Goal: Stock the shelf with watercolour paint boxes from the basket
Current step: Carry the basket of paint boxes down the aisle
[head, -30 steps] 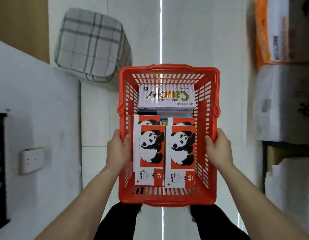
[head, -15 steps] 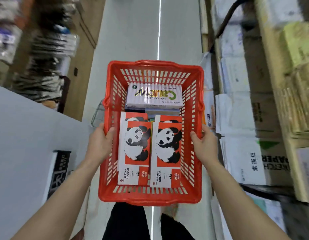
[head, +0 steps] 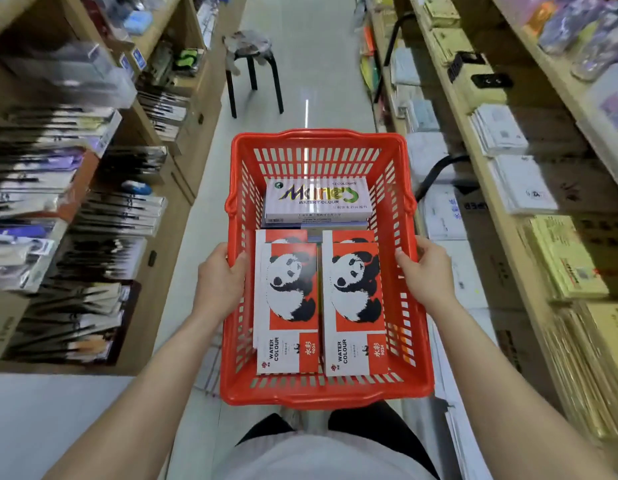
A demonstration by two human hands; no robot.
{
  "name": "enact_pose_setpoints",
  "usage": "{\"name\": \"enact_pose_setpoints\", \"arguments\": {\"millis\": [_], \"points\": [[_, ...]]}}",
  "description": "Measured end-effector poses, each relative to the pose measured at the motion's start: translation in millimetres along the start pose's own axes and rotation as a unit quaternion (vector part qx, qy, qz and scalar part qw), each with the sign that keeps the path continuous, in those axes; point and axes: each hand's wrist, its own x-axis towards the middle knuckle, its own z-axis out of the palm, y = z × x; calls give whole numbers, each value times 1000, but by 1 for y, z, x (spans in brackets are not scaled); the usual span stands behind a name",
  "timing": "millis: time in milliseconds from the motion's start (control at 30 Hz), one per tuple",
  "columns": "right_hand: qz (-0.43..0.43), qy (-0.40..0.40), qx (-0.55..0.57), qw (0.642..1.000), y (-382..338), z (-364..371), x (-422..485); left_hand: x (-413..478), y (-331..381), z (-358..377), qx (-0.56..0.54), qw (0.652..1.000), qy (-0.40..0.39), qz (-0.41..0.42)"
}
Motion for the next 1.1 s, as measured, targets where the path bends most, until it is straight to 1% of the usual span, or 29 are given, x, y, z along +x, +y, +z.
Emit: {"name": "enact_pose_setpoints", "arguments": {"millis": [100, 267, 367, 433, 500, 567, 667, 900, 1100], "points": [[-7, -3, 8, 1000, -28, 10, 74, 74, 31, 5, -10, 1000, 0, 3], [-17, -7, 27, 999, -51, 39, 219, 204, 74, 31, -9, 1000, 6, 3], [-20, -27, 37, 999, -69, 54, 315, 286, 107, 51, -2, 1000, 19, -6], [-17, -51, 25, 998, -90, 59, 384, 342, 131, 64, 3, 999, 44, -19], [-24, -64, 15, 998, -109, 63, 426, 375, 150, 69, 5, 998, 54, -25], [-28, -79, 30, 996, -133, 68, 485, 426, 171, 75, 5, 997, 66, -26], [-36, -80, 23, 996, -167, 84, 572, 503, 200, 83, 1, 996, 79, -30], [-47, -83, 8, 995, -230, 160, 772, 718, 227, 103, -11, 995, 89, -33], [-48, -68, -38, 996, -312, 230, 930, 909, 254, 96, -20, 995, 81, -48]]}}
